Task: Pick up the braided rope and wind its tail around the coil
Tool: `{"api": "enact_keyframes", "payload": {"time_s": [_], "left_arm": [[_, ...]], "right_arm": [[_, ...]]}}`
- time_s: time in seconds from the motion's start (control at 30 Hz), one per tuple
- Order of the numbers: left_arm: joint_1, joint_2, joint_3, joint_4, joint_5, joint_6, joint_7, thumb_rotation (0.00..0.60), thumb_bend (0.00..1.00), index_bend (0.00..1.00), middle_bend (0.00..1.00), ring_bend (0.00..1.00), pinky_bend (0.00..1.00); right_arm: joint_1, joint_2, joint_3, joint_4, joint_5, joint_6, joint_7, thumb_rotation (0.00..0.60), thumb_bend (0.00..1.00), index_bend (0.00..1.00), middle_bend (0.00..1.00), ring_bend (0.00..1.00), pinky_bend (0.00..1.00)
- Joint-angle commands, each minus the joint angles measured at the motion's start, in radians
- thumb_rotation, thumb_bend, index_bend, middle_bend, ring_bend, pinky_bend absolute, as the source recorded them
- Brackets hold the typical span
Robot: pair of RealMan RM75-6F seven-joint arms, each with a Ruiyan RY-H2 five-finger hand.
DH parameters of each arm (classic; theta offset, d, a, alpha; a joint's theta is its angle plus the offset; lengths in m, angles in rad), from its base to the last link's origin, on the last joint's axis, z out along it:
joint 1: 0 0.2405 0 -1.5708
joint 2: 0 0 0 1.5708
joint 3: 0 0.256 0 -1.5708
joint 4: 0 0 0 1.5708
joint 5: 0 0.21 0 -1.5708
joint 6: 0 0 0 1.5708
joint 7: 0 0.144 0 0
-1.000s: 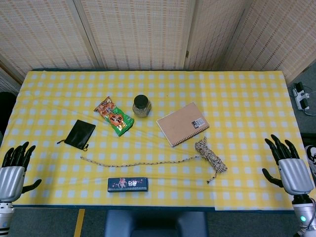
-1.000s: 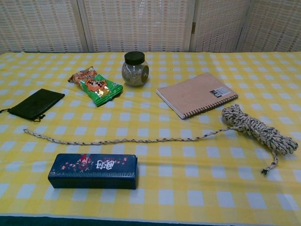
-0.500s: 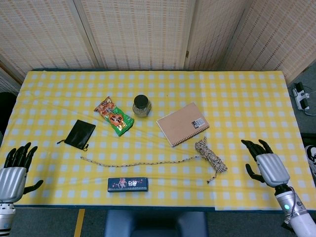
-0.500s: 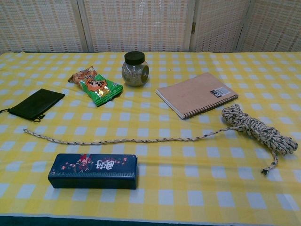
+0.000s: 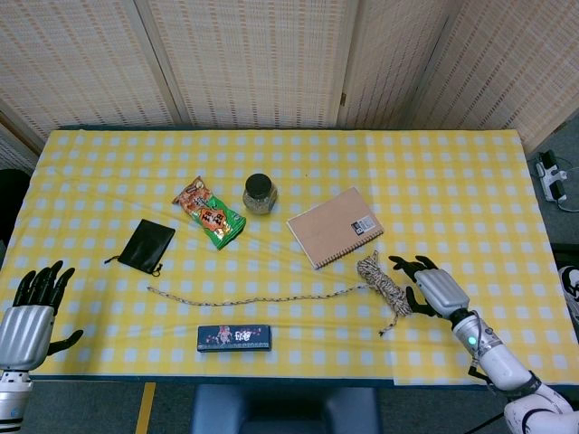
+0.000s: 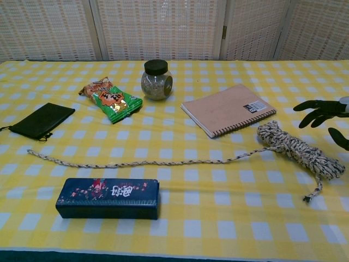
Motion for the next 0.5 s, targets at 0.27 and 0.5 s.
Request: {"api": "enact_keyframes", "payload": {"time_s": [0.27, 0.5], "left_arm": [[-0.004, -0.002, 0.0, -0.001, -0.001, -0.007, 0.004, 0.6, 0.15, 0.04, 0.0, 0.0, 0.0], [-0.003, -0.005, 0.004, 0.003, 0.0, -0.009, 0.0, 0.6, 0.15, 0.04, 0.0, 0.0, 0.0]], "right_arm": [[0.092, -0.1, 0.008, 0.09, 0.002, -0.094, 0.053, 0.6, 0.79, 0.0, 0.23, 0.18, 0.05], [0.124, -0.112, -0.018, 0.036, -0.057, -0.096, 0.042, 0.6, 0.79, 0.0, 0.23, 0.2, 0.05]]}}
